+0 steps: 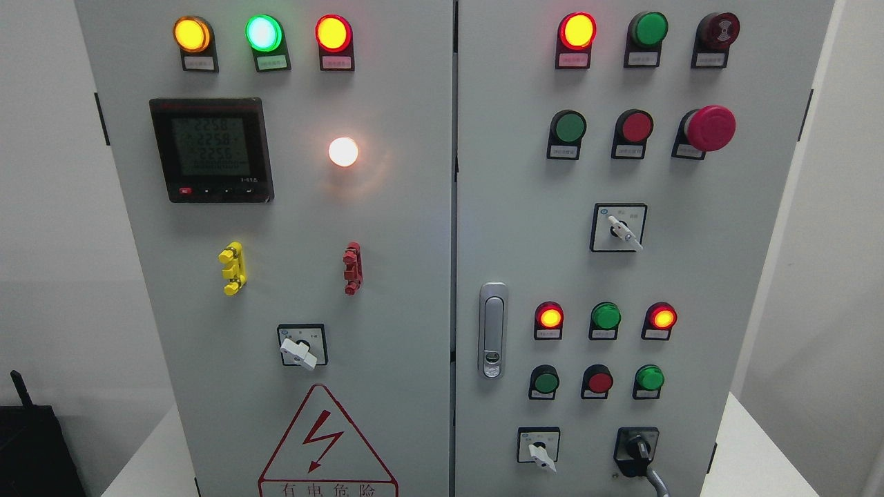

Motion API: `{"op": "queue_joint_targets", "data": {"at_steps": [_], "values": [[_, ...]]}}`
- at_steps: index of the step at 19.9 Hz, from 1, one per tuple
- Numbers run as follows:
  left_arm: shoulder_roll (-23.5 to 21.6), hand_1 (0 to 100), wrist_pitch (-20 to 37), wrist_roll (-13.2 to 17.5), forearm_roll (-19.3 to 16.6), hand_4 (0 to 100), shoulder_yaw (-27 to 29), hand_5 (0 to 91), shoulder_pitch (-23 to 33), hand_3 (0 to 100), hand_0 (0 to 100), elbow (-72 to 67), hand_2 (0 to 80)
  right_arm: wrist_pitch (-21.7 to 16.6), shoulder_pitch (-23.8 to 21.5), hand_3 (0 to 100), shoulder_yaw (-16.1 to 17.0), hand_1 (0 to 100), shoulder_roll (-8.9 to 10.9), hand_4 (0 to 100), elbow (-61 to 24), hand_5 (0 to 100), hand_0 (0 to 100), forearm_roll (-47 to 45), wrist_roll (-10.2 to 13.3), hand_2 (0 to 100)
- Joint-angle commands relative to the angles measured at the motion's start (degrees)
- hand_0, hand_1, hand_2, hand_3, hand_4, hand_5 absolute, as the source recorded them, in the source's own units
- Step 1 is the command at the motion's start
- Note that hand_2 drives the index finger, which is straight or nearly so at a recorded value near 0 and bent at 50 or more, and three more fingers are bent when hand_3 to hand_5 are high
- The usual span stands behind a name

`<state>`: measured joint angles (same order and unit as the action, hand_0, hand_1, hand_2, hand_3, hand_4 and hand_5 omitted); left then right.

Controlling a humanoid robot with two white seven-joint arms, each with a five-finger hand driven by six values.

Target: Trip black knob to open circuit

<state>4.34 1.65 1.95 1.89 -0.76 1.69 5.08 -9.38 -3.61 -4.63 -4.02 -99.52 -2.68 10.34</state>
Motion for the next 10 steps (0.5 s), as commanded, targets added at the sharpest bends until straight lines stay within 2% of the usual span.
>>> {"op": "queue_joint_targets", "data": {"at_steps": [1,10], "values": [[0.05,39,-0.07,-0.01,0.14,0,0.05,0.0,-0.02,0,12,-0.07,0.0,-0.29,0.8,100,-0.55,92,-0.29,100,-1.56,94,88,0.48,0.2,0],[0.05,39,-0.07,-0.01,0.14,0,0.05,0.0,-0.02,0,12,-0.07,0.0,-0.2,1.32,100,-1.6,92,-0.38,100,-1.56,94,88,1.09,0.2,0]]}}
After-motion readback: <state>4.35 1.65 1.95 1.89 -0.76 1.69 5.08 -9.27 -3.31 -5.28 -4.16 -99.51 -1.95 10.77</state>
